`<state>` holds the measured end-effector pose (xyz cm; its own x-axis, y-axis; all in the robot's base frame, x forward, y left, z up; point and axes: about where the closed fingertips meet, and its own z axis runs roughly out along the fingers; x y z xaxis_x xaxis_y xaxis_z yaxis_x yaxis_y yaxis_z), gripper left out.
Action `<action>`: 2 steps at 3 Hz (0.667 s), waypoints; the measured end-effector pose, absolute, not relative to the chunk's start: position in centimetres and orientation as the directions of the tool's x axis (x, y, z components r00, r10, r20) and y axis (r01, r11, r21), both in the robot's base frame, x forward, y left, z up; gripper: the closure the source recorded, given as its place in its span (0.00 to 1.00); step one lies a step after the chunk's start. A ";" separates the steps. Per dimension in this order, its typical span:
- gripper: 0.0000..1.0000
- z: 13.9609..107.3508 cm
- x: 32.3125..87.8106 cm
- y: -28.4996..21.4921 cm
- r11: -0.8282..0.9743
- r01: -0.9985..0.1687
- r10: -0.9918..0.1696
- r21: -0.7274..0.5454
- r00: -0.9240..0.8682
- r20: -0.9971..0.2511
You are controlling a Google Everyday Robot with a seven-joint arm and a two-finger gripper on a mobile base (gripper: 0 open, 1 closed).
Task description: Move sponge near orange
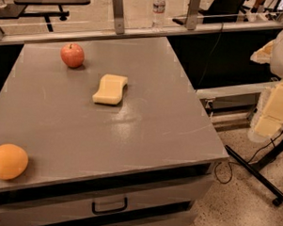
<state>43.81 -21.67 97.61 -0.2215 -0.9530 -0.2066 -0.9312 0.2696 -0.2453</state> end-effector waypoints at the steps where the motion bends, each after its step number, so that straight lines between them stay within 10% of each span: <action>1: 0.00 97.7 43.9 -21.3 0.268 -0.930 -0.951 -0.250 -0.215 -0.221; 2: 0.00 97.8 44.4 -20.5 0.262 -0.930 -0.948 -0.257 -0.199 -0.248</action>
Offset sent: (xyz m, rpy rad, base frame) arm 0.0046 0.0103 -0.0025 0.0461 -0.0080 0.0200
